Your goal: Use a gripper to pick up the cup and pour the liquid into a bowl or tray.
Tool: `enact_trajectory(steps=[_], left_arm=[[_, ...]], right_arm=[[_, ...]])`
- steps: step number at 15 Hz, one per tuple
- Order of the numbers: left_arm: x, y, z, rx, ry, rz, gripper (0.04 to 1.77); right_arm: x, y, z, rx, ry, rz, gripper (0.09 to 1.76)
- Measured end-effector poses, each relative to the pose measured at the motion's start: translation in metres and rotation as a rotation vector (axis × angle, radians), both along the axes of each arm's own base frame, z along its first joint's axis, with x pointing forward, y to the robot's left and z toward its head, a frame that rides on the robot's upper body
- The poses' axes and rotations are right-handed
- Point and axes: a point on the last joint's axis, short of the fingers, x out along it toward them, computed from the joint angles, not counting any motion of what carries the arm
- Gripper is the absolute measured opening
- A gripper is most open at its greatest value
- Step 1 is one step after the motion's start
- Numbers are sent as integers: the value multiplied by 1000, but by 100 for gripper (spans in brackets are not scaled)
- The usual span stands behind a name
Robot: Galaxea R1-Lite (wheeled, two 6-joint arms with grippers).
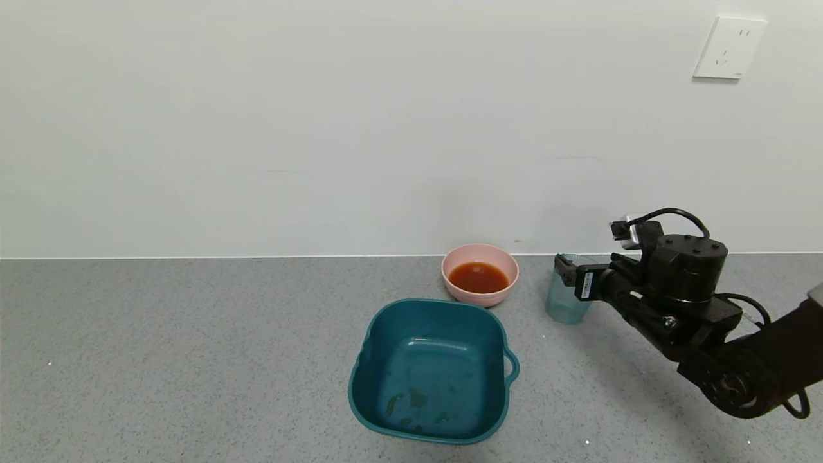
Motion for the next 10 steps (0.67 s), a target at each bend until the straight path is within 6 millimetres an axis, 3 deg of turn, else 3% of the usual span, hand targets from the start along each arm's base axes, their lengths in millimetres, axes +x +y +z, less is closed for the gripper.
enact_trajectory(steps=[5, 10], left_arm=[[0, 0, 0, 0, 0, 0, 172], [0, 0, 0, 0, 0, 0, 172]], right_arm=[[-32, -8, 38, -23, 76, 16, 170], [-92, -21, 78, -59, 180, 37, 170]])
